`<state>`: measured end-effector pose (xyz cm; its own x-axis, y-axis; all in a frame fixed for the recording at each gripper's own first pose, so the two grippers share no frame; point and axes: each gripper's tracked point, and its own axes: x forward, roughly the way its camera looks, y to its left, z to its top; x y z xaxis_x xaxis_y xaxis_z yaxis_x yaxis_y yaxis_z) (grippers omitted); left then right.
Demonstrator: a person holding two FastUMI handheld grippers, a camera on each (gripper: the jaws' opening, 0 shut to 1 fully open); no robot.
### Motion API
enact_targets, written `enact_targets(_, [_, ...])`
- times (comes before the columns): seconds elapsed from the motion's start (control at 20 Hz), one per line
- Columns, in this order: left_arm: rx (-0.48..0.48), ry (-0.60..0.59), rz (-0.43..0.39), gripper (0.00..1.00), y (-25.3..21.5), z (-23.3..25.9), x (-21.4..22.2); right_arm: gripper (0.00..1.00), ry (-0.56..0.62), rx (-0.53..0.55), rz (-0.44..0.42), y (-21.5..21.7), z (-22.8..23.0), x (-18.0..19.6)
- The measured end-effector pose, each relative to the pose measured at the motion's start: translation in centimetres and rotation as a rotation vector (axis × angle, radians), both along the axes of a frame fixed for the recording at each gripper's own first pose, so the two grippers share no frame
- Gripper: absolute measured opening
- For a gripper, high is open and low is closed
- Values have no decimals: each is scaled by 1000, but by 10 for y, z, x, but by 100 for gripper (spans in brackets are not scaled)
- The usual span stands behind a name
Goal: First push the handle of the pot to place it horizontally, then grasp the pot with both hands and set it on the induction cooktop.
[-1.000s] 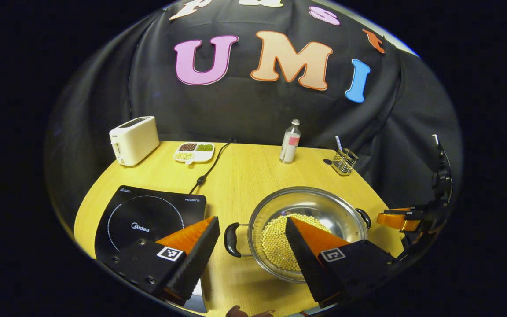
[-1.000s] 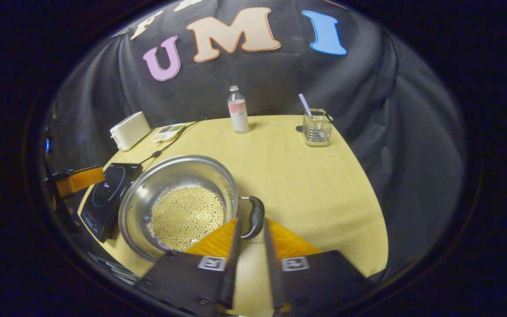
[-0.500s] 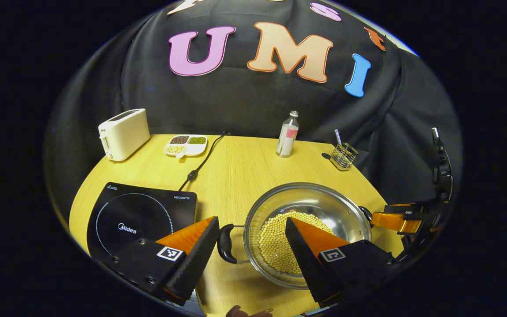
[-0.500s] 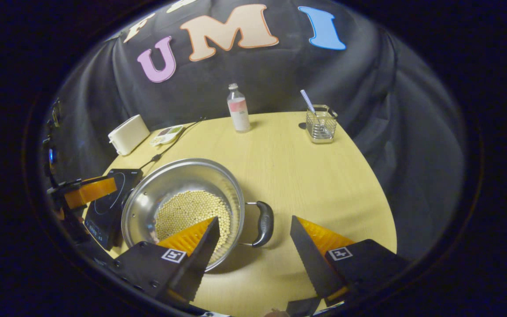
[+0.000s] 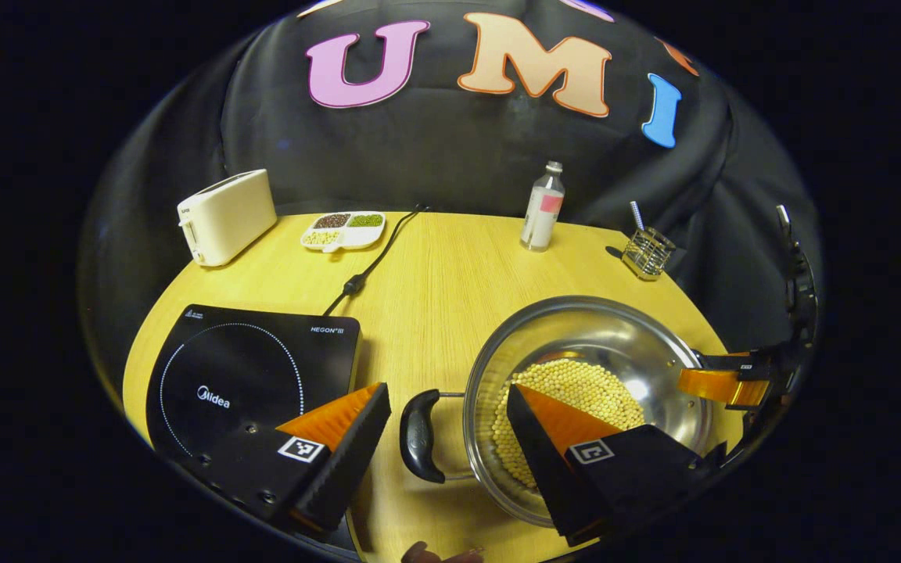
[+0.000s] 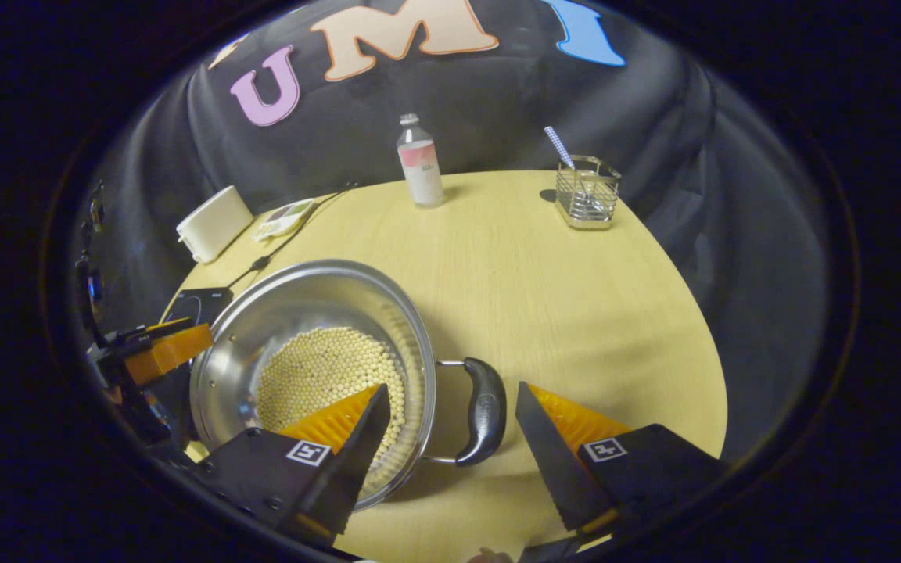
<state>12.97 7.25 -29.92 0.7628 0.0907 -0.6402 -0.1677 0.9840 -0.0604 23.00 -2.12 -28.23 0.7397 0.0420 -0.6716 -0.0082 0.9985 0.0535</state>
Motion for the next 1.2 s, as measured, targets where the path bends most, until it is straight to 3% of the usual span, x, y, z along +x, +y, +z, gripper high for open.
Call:
enact_targets(0.05, [-6, 11, -3, 98, 0, -5, 0, 100, 7, -3, 0, 1, -4, 1])
enact_targets(0.4, [-63, 78, 10, 98, 0, -36, -1, 100, 47, 7, -21, -1, -24, 9])
enact_targets(0.45, [-55, 86, 14, 98, 2, -38, -1, 96, 52, 15, -25, 0, -26, 10])
enact_targets(0.6, [-59, 109, 15, 98, 2, -46, -3, 100, 70, 32, -36, 2, -33, 11])
enact_targets(0.65, [-63, 112, 16, 98, 2, -46, -3, 95, 74, 29, -40, 1, -35, 11])
enact_targets(0.7, [-61, 112, 19, 98, 3, -46, -3, 99, 74, 26, -41, 0, -35, 11])
enact_targets(0.85, [-54, 115, 19, 96, 5, -47, -3, 69, 83, 33, -44, 1, -36, 10])
enact_targets(0.9, [-62, 112, 13, 85, 2, -47, -1, 73, 84, 35, -45, 0, -36, 11])
enact_targets(0.95, [-60, 116, 10, 81, 0, -48, -2, 74, 86, 35, -45, 1, -37, 10])
enact_targets(1.0, [-54, 114, 10, 74, 1, -46, -2, 70, 82, 34, -54, -2, -32, 7])
enact_targets(1.2, [-75, 106, 11, 72, 1, -47, -1, 63, 85, 71, -70, 1, -37, 10])
